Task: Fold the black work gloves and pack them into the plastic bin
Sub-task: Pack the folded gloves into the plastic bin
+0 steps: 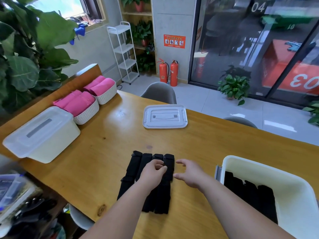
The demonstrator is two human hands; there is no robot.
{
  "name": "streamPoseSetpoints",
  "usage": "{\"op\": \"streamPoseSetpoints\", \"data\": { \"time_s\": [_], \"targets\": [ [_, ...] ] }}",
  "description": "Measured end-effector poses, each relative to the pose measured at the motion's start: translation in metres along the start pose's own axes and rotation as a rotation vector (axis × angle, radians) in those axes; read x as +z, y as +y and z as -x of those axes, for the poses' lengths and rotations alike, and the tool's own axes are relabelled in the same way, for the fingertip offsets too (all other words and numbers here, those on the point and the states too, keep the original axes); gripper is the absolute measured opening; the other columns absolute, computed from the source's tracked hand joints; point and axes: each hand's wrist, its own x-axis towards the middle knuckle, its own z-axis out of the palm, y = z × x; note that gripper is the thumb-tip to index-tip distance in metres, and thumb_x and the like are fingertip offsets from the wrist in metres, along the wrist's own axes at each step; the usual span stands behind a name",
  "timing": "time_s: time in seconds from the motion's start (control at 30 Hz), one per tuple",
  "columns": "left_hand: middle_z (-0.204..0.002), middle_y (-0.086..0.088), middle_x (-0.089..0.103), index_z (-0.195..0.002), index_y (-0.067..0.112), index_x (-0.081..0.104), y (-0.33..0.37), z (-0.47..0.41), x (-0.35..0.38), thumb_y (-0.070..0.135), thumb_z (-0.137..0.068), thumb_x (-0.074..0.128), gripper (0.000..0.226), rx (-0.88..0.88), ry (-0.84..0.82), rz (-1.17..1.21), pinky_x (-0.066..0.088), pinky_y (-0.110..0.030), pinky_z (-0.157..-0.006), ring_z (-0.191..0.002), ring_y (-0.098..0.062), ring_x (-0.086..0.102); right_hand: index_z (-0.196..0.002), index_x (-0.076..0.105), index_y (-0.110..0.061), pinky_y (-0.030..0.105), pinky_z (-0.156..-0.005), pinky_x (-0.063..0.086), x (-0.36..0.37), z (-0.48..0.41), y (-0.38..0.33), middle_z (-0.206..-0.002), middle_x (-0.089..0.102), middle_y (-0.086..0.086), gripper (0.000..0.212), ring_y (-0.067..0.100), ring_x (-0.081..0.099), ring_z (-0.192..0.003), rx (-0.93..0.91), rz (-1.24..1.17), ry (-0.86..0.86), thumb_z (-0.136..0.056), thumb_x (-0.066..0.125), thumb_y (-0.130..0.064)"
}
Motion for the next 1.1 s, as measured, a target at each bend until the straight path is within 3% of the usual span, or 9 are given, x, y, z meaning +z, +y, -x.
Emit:
{"op": "streamPoseSetpoints", "data": {
  "time_s": [0.1, 0.27, 0.43, 0.5, 0.6, 0.67, 0.73, 0.93, 1.1],
  "targets": [
    [-0.125, 0.015, 0.067, -0.135, 0.036, 0.061, -0.001, -0.01, -0.002, 0.044, -0.101, 0.066, 0.035, -0.006, -0.021, -0.028, 0.048, -0.019, -0.069, -0.104, -0.002, 0.063, -0.153, 0.05, -0.039, 0.04, -0.112, 0.047, 0.008, -0.015, 0.0, -0.157, 0.049, 0.004, 0.067, 0.026, 0.052, -0.141, 0.037, -0.018, -0.028, -0.093, 0.079, -0.042],
    [-0.13, 0.011, 0.065, -0.14, 0.033, 0.061, -0.004, -0.029, -0.002, 0.041, -0.103, 0.065, 0.039, -0.037, -0.058, -0.017, 0.048, -0.021, -0.07, -0.105, -0.002, 0.062, -0.155, 0.049, -0.039, 0.036, -0.111, 0.046, 0.02, -0.035, 0.001, -0.156, 0.053, 0.005, 0.062, 0.025, 0.053, -0.14, 0.071, -0.003, -0.084, -0.098, 0.073, -0.039],
    [-0.13, 0.009, 0.066, -0.142, 0.03, 0.061, -0.009, -0.042, 0.004, 0.037, -0.103, 0.062, 0.039, -0.067, -0.094, -0.052, 0.057, -0.032, -0.092, -0.108, -0.009, 0.066, -0.158, 0.045, -0.034, 0.032, -0.112, 0.044, 0.035, -0.048, 0.001, -0.159, 0.05, 0.004, 0.059, 0.024, 0.053, -0.14, 0.082, -0.013, -0.137, -0.102, 0.065, -0.031],
    [-0.129, 0.008, 0.066, -0.142, 0.029, 0.06, -0.008, -0.045, 0.007, 0.034, -0.103, 0.061, 0.039, -0.075, -0.112, -0.053, 0.058, -0.03, -0.09, -0.104, -0.009, 0.068, -0.158, 0.046, -0.032, 0.031, -0.111, 0.043, 0.043, -0.053, 0.001, -0.162, 0.04, 0.005, 0.059, 0.026, 0.051, -0.14, 0.086, -0.033, -0.133, -0.102, 0.065, -0.029],
    [-0.128, 0.007, 0.065, -0.143, 0.03, 0.059, -0.008, -0.048, 0.012, 0.032, -0.102, 0.061, 0.041, -0.08, -0.126, -0.06, 0.058, -0.039, -0.099, -0.109, -0.014, 0.067, -0.155, 0.05, -0.032, 0.031, -0.095, 0.051, 0.05, -0.057, 0.002, -0.153, 0.046, 0.007, 0.058, 0.026, 0.062, -0.112, 0.131, -0.136, -0.11, -0.101, 0.066, -0.021],
    [-0.128, 0.007, 0.064, -0.144, 0.03, 0.057, -0.008, -0.05, 0.015, 0.029, -0.101, 0.06, 0.043, -0.094, -0.131, -0.053, 0.057, -0.042, -0.103, -0.111, -0.017, 0.067, -0.15, 0.055, -0.032, 0.035, -0.085, 0.057, 0.049, -0.056, 0.004, -0.128, 0.062, 0.007, 0.053, 0.021, 0.062, -0.083, 0.182, -0.259, -0.082, -0.1, 0.064, -0.017],
    [-0.125, 0.008, 0.064, -0.144, 0.03, 0.056, -0.005, -0.052, 0.017, 0.028, -0.101, 0.06, 0.043, -0.107, -0.14, -0.042, 0.057, -0.042, -0.102, -0.109, -0.018, 0.068, -0.144, 0.06, -0.03, 0.034, -0.08, 0.058, 0.047, -0.052, 0.007, -0.107, 0.066, 0.003, 0.046, 0.021, 0.06, -0.074, 0.239, -0.389, -0.055, -0.101, 0.062, -0.013],
    [-0.117, 0.011, 0.062, -0.142, 0.029, 0.053, 0.004, -0.054, 0.022, 0.03, -0.103, 0.062, 0.039, -0.136, -0.155, -0.034, 0.06, -0.041, -0.096, -0.101, -0.022, 0.072, -0.13, 0.069, -0.021, 0.038, -0.089, 0.064, 0.035, -0.041, 0.011, -0.128, 0.065, 0.009, 0.032, 0.023, 0.063, -0.117, 0.334, -0.693, -0.022, -0.101, 0.067, -0.01],
    [-0.109, 0.003, 0.063, -0.145, 0.019, 0.053, 0.007, -0.056, 0.026, 0.02, -0.1, 0.071, 0.049, -0.219, -0.127, 0.111, 0.064, -0.041, -0.092, -0.1, -0.023, 0.073, -0.125, 0.072, -0.021, 0.041, -0.09, 0.065, 0.026, -0.032, 0.014, -0.127, 0.065, 0.006, 0.027, 0.019, 0.063, -0.112, 0.327, -0.767, -0.02, -0.101, 0.07, -0.01]
  ]
}}
